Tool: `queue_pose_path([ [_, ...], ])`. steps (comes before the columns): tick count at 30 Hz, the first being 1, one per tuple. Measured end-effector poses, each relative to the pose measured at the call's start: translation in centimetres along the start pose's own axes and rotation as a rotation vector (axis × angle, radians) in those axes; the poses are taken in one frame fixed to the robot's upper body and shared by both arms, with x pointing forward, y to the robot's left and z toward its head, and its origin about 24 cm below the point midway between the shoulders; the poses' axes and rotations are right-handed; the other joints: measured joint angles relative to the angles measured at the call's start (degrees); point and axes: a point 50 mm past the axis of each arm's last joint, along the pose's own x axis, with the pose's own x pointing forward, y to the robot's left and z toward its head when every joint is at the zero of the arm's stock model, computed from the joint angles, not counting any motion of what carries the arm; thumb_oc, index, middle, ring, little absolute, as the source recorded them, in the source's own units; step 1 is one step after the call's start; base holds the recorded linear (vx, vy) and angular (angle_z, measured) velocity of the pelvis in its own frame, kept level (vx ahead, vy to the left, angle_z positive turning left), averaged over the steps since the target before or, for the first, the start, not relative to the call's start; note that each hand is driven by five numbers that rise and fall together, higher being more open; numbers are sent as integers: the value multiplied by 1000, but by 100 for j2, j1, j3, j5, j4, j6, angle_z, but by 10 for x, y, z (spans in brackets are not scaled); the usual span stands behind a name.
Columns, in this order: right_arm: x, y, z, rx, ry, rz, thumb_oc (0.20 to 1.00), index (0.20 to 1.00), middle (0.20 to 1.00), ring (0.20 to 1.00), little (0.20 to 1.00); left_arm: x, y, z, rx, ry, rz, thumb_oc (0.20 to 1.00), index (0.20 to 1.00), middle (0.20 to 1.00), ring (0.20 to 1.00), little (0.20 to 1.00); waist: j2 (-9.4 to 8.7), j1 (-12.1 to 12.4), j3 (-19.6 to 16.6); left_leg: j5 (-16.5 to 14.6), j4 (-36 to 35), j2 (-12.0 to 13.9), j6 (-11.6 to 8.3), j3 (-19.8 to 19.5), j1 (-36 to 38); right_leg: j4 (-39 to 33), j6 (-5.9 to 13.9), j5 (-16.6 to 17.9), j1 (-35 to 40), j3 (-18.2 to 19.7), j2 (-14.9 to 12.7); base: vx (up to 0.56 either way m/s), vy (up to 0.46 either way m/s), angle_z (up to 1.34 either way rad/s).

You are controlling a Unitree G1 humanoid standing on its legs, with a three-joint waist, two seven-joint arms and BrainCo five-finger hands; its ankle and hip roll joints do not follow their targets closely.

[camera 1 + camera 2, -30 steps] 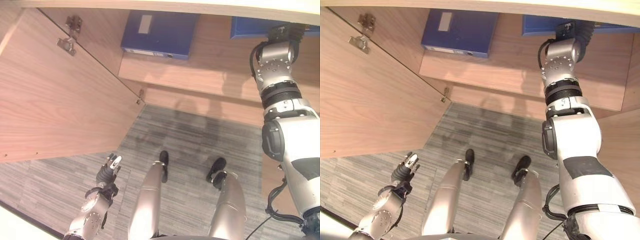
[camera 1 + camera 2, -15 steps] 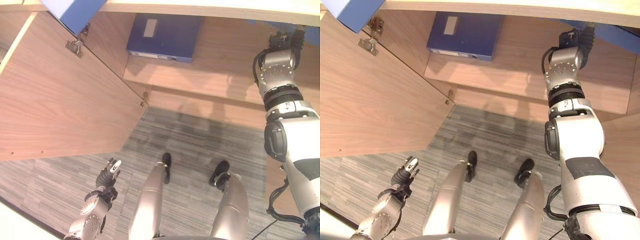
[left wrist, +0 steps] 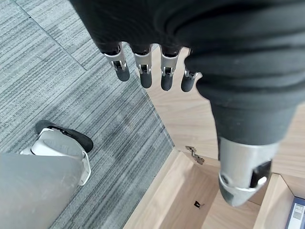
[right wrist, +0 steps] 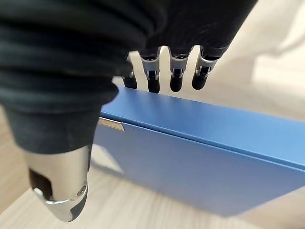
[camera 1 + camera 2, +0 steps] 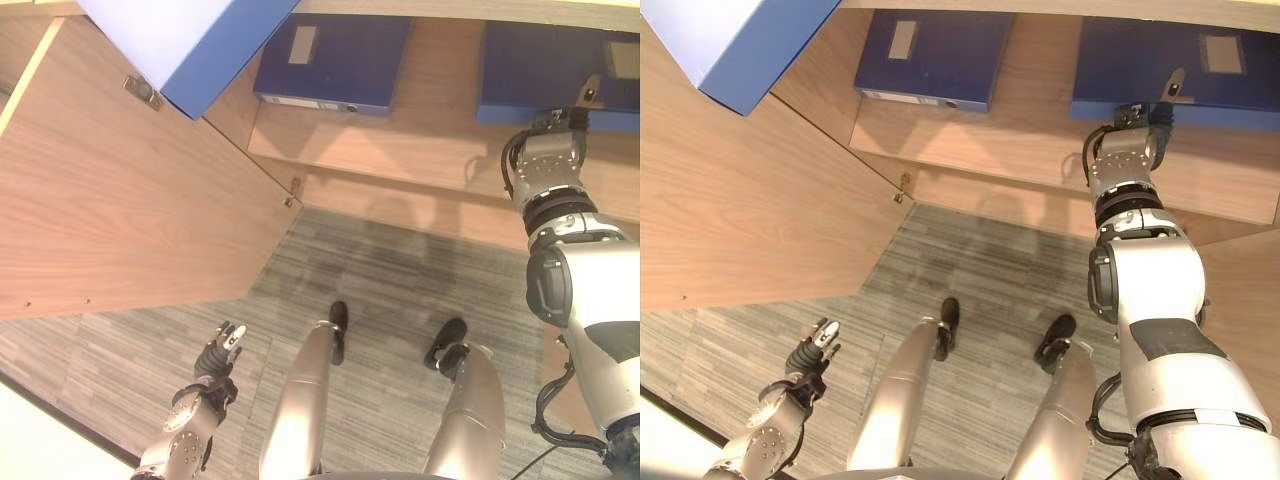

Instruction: Put the empty folder in the office cabinet

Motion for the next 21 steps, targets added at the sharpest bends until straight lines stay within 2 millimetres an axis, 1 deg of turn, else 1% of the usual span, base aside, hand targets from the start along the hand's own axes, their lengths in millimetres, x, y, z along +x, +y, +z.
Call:
queue_pose_path([
  [5, 4, -21, -10, -16, 32, -60, 1000, 1000, 1000, 1000, 1000, 0, 0, 0, 2, -1, 3, 1000, 1000, 1000, 1000, 1000, 0, -58, 0, -1, 7, 1, 1, 6, -5, -5, -24, -18, -8, 11, 8, 0, 0, 0],
  [7, 5, -25, -10, -10, 35, -73, 1000, 1000, 1000, 1000, 1000, 0, -1, 0, 3, 0, 3, 1000, 1000, 1000, 1000, 1000, 0, -63, 0, -1, 7, 2, 2, 16, -13, -8, -23, -17, -23, 20, 7, 0, 0, 0],
  [9, 5, -25, -9, 0, 36, -72, 1000, 1000, 1000, 1000, 1000, 0, -1, 0, 3, 0, 4, 1000, 1000, 1000, 1000, 1000, 0, -65, 0, -1, 3, 3, 2, 31, -17, -8, -21, -16, -41, 37, 11, 0, 0, 0],
  [11, 8, -28, -1, 46, 23, -76, 1000, 1000, 1000, 1000, 1000, 0, -1, 0, 1, 0, 4, 1000, 1000, 1000, 1000, 1000, 0, -40, 0, -2, -4, 1, 3, 39, -25, -8, -20, -16, -50, 44, 14, 0, 0, 0],
  [13, 11, -31, 11, 66, -18, -81, 1000, 1000, 1000, 1000, 1000, 1, 2, -3, 1, 8, 18, 1000, 1000, 1000, 1000, 1000, 0, -67, 0, -3, -5, -2, 5, 37, -37, -7, -16, -18, -62, 45, 14, 0, 0, 0],
  [14, 13, -34, 19, 83, -36, -87, 1000, 1000, 1000, 1000, 1000, 1, 3, -3, 3, 12, 23, 1000, 1000, 1000, 1000, 1000, 0, -78, 0, -3, -3, -2, 5, 36, -44, 0, -15, -19, -68, 45, 16, 0, 0, 0],
  [17, 20, -45, 44, 61, -101, -116, 1000, 1000, 1000, 1000, 1000, 1, 9, -6, 7, 25, 49, 1000, 1000, 1000, 1000, 1000, -2, -81, 1, -5, 13, -3, 7, 26, -88, 15, -8, -23, -103, 37, 15, 0, 0, 0],
  [19, 24, -55, 57, -89, -138, -134, 1000, 1000, 1000, 1000, 1000, 1, 10, -7, 8, 26, 49, 1000, 1000, 1000, 1000, 1000, -5, -97, 3, -14, 51, -1, 20, 6, -103, 52, -6, -23, -103, 28, 14, 0, 0, 0],
  [20, 26, -57, 60, -256, -145, -106, 1000, 1000, 1000, 1000, 1000, 1, 10, -7, 9, 28, 47, 1000, 1000, 1000, 1000, 1000, -9, -126, 6, -27, 92, 8, 40, -5, -124, 75, -6, -23, -112, 26, 20, -49, -32, 0],
  [21, 28, -62, 58, -506, -138, -68, 1000, 1000, 1000, 1000, 1000, 1, 10, -7, 21, 28, 34, 1000, 1000, 1000, 1000, 1000, -23, -185, 15, -29, 109, 12, 39, -7, -134, 88, -4, -24, -125, 29, 22, -48, -33, -3],
])
